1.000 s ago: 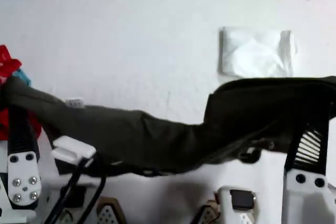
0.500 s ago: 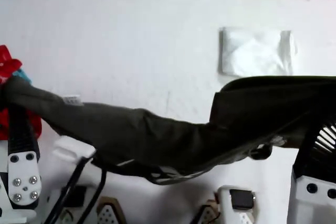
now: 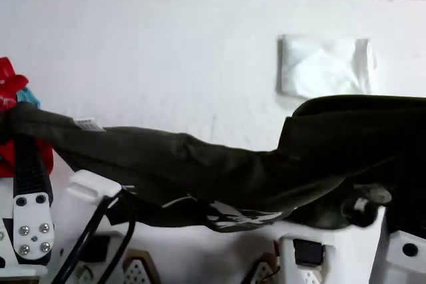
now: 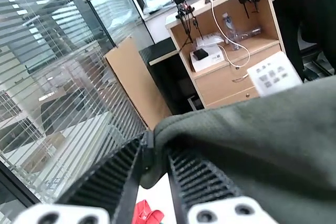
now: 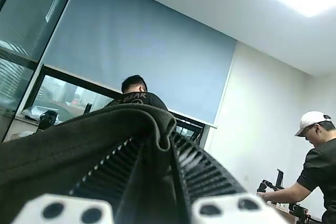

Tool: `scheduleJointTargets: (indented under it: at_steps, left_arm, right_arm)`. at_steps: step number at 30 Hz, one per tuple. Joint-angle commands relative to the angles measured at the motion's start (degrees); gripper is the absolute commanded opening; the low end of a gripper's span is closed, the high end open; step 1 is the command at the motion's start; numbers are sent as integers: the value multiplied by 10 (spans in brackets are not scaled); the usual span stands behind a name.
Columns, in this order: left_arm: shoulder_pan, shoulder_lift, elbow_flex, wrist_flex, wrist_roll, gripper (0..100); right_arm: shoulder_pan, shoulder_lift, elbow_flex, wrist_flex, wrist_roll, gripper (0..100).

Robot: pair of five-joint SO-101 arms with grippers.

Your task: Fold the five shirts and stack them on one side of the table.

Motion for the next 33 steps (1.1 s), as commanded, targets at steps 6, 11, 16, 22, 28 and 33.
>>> scheduleJointTargets:
  at_steps: [6, 11, 16, 22, 28, 33]
  left_arm:
    - [2, -33, -5, 4, 4, 25]
    - [2, -51, -4, 4, 4, 25]
    - [2, -50, 83, -25, 4, 25]
    - [2, -50, 250, -137, 4, 25]
    - [2, -50, 406, -251, 4, 25]
    - [2, -47, 506, -351, 1, 25]
  right_arm:
    - [4, -34, -6, 7, -4, 18]
    - [4, -43, -3, 6, -4, 18]
    - [4, 7, 14, 8, -4, 18]
    - [3, 79, 86, 4, -5, 18]
    - [-51, 153, 179, 3, -1, 18]
    - [-63, 218, 247, -64, -3, 18]
